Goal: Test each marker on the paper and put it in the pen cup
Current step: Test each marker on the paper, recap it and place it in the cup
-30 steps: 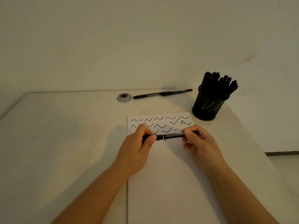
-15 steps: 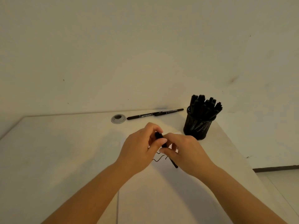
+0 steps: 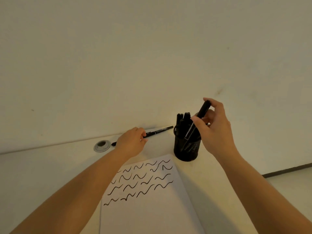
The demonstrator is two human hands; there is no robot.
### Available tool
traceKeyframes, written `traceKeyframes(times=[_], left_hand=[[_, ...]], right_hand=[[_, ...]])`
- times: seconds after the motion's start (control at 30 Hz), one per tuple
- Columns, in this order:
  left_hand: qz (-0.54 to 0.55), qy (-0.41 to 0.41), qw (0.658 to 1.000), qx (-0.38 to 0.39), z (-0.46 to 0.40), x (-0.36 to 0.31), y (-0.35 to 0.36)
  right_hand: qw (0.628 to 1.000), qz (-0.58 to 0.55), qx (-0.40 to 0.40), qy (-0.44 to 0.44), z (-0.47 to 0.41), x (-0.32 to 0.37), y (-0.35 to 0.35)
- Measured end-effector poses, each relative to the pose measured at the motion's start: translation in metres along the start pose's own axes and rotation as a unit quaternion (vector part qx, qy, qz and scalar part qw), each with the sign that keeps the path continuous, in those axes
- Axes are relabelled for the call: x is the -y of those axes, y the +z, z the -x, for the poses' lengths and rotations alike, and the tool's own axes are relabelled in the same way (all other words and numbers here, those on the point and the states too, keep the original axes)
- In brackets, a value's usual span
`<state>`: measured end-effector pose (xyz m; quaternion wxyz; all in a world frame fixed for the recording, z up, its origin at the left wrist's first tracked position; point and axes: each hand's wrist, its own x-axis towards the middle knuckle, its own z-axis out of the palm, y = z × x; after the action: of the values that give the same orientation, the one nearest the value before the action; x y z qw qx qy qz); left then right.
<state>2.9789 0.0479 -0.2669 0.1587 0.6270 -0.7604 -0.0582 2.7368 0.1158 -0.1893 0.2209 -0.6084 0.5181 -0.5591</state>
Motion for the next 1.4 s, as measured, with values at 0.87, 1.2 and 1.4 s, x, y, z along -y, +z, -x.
traceKeyframes(times=[0.87,1.2,1.4], left_hand=[[-0.085,-0.001,0.996,-0.010,-0.051,-0.008,0.040],[-0.037,-0.028,0.998,-0.046,-0.036,-0.008,0.018],[-0.015,-0.055,0.997,-0.056,-0.011,-0.006,-0.001]], right_hand=[[0.990,0.098,0.010,-0.103,0.000,-0.037,0.015],[0.961,0.232,0.014,-0.148,0.011,-0.046,0.025],[0.937,0.306,0.034,-0.166,0.012,-0.043,0.025]])
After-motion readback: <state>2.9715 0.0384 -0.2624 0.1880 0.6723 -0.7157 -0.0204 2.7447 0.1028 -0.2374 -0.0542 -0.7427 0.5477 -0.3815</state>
